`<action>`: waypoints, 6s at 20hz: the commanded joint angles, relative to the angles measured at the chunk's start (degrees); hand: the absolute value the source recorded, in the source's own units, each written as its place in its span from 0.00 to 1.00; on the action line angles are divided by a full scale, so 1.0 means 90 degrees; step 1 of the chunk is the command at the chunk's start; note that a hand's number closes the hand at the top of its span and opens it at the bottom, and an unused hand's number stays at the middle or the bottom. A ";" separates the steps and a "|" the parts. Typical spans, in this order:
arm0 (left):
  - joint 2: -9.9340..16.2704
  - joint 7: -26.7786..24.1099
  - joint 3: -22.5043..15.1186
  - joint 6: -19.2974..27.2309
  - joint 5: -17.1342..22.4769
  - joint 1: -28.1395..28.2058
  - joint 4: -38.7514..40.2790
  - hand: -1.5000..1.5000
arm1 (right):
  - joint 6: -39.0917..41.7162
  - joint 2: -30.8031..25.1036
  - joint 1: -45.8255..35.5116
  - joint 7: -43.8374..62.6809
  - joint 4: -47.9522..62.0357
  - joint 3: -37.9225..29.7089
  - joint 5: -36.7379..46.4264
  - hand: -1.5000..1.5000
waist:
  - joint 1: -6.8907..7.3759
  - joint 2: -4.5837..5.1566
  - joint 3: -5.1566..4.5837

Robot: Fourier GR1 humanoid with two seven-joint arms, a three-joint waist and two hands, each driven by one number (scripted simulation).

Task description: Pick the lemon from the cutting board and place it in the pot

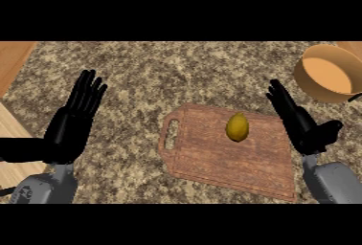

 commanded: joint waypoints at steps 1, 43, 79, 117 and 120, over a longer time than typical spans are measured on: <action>0.0023 -0.0183 0.0179 -0.0003 -0.0220 -0.0272 0.0366 0.50 | 0.0642 -0.0171 -0.0479 -0.0054 0.0098 -0.0405 -0.0297 1.00 | 0.0048 0.0088 -0.0133; 0.0243 0.0393 0.1080 0.0331 -0.0937 -0.0703 0.0648 0.50 | 0.3468 -0.1604 -0.1148 -0.0131 -0.0457 0.0303 0.4575 0.00 | 0.0056 0.0078 -0.0135; -0.0266 0.0637 0.1324 0.0141 -0.1540 -0.0749 0.0443 0.50 | 0.1679 0.1458 -0.1766 -0.1268 0.2646 0.0059 0.7823 0.00 | 0.0134 0.0095 -0.0131; -0.0473 0.0547 0.1165 -0.0131 -0.1518 -0.1326 0.0897 0.50 | -0.1070 0.1772 -0.6659 0.7446 0.4062 -0.1962 1.1644 1.00 | 0.0508 0.0204 -0.0149; -0.0486 0.0318 0.1221 -0.0083 -0.1591 -0.1093 0.1020 0.50 | -0.1542 0.1481 -0.6678 0.7777 0.4459 -0.1913 1.2130 1.00 | 0.0418 0.0201 -0.0146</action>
